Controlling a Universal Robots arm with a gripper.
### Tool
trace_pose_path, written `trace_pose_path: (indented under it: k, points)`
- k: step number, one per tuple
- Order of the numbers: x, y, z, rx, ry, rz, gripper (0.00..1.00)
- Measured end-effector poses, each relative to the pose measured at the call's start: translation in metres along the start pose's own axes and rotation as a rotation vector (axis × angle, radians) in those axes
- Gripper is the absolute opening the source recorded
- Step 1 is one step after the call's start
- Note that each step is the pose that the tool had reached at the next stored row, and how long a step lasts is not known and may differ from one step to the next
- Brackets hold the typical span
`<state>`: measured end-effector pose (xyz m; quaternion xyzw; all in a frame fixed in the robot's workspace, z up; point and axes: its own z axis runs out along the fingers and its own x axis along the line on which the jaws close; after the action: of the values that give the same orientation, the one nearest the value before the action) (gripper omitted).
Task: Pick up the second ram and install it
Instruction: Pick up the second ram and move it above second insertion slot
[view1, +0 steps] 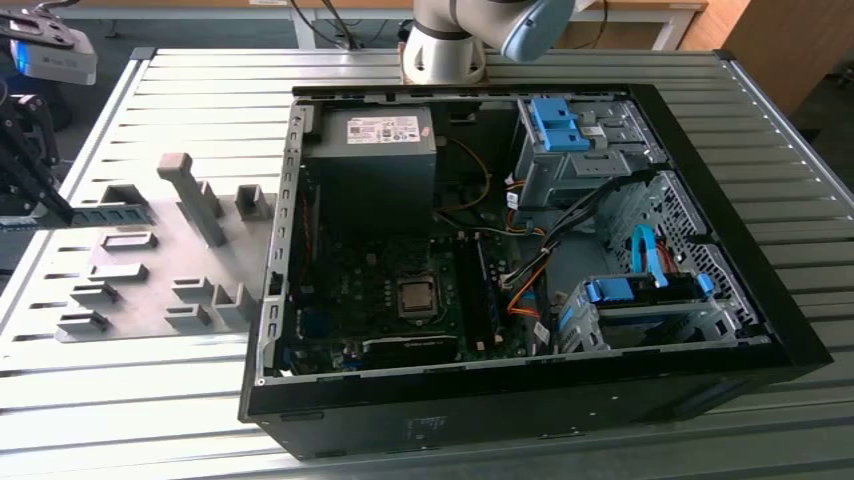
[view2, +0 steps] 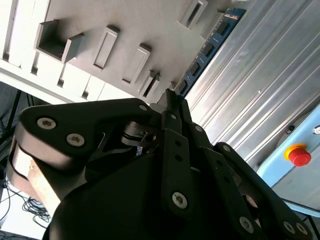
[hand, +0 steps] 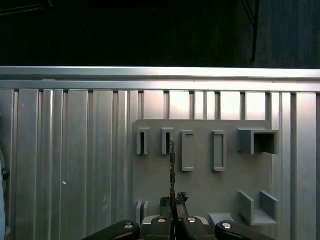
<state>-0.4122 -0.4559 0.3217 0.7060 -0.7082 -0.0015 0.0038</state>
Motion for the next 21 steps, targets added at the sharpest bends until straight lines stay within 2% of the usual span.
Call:
trace_pose_path:
  k: [21]
  points:
    - [0.0001,0.0002,-0.0218,0.0000,-0.0001,0.000,0.14]
